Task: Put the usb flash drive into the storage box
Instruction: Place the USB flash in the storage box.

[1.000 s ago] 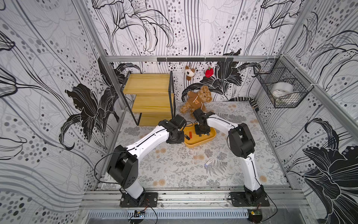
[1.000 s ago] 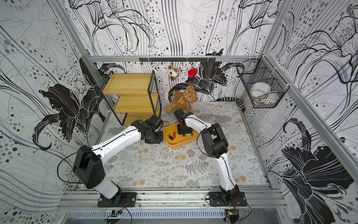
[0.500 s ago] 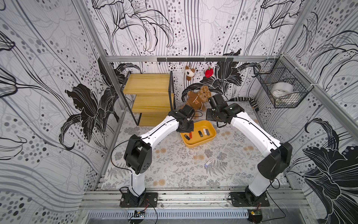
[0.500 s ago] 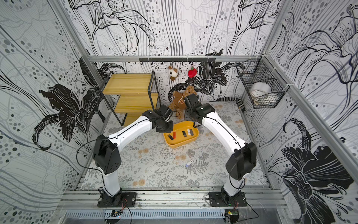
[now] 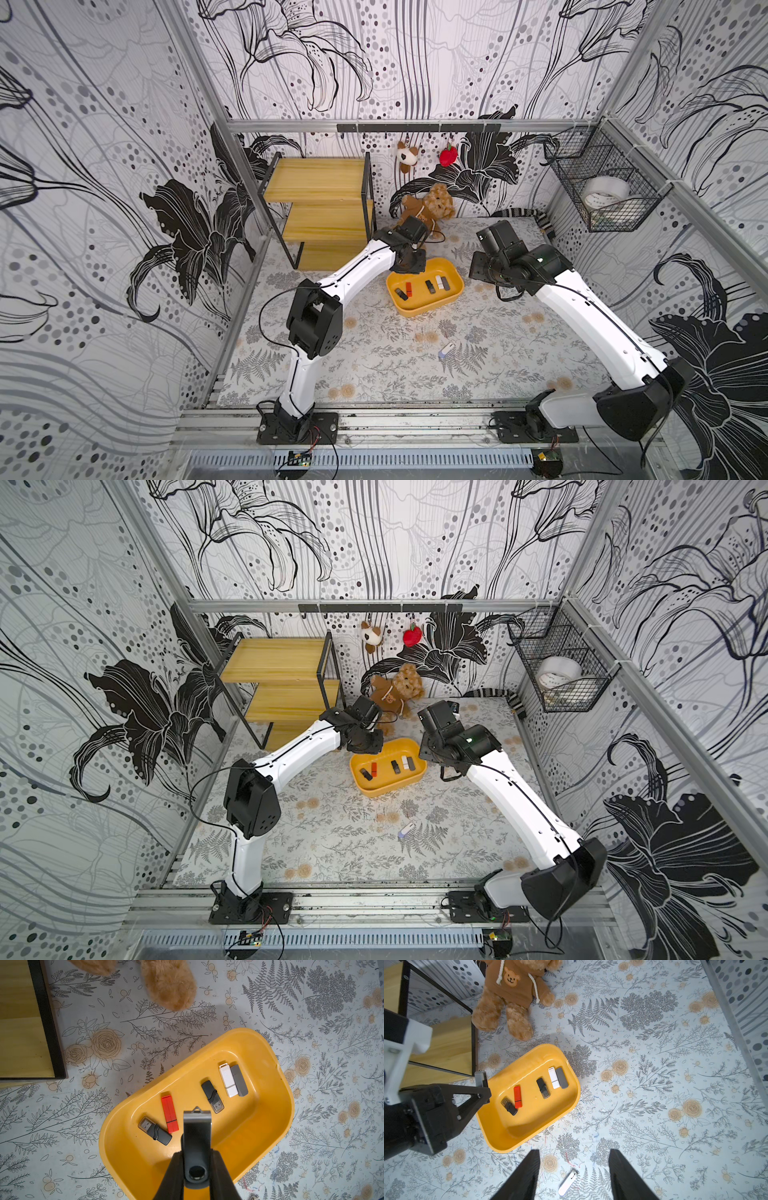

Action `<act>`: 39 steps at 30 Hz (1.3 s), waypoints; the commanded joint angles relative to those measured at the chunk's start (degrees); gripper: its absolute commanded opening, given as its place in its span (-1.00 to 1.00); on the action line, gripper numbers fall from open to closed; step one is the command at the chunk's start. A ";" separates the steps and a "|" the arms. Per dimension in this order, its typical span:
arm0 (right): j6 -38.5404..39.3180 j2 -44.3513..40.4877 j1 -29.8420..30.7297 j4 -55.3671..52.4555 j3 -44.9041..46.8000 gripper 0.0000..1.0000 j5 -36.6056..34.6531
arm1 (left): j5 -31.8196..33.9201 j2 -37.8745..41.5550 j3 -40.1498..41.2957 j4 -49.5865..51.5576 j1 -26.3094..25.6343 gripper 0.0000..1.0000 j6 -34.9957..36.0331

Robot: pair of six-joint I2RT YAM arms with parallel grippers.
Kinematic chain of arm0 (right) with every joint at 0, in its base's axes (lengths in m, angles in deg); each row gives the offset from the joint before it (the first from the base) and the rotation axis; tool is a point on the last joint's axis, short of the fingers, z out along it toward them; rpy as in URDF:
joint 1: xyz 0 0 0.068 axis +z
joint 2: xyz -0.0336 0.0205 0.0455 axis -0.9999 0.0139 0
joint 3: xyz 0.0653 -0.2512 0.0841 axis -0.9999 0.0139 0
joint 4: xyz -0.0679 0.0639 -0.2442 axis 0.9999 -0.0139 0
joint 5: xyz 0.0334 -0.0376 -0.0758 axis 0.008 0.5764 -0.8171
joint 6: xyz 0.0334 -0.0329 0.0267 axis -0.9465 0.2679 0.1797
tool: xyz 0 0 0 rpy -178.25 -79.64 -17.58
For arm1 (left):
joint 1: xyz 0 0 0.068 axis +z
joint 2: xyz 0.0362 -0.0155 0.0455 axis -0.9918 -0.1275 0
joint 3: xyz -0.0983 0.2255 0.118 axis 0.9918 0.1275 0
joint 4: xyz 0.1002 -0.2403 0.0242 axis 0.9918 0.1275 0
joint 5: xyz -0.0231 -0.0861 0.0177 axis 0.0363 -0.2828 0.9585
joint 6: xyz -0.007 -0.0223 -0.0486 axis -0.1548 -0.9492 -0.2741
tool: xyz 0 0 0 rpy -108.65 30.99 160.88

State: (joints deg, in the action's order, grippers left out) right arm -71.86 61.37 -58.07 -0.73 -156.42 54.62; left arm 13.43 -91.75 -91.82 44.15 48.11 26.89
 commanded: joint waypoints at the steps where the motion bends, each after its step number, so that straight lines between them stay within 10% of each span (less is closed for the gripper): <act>1: 0.61 1.95 -0.38 2.06 2.91 0.19 -0.31 | 1.20 2.36 0.08 -3.13 -0.59 -1.00 -0.94; 14: 2.83 7.93 -9.74 3.02 4.96 0.28 5.63 | -2.01 -2.51 3.36 -5.96 -0.70 -1.00 -2.66; 39: 2.57 6.63 -9.95 6.48 12.85 0.30 8.51 | -3.98 -11.05 3.36 -10.44 -1.34 -1.00 -2.15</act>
State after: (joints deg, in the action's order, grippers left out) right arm -69.92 69.68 -68.23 5.50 -144.51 62.88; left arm 8.95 -100.03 -86.22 33.70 47.59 24.66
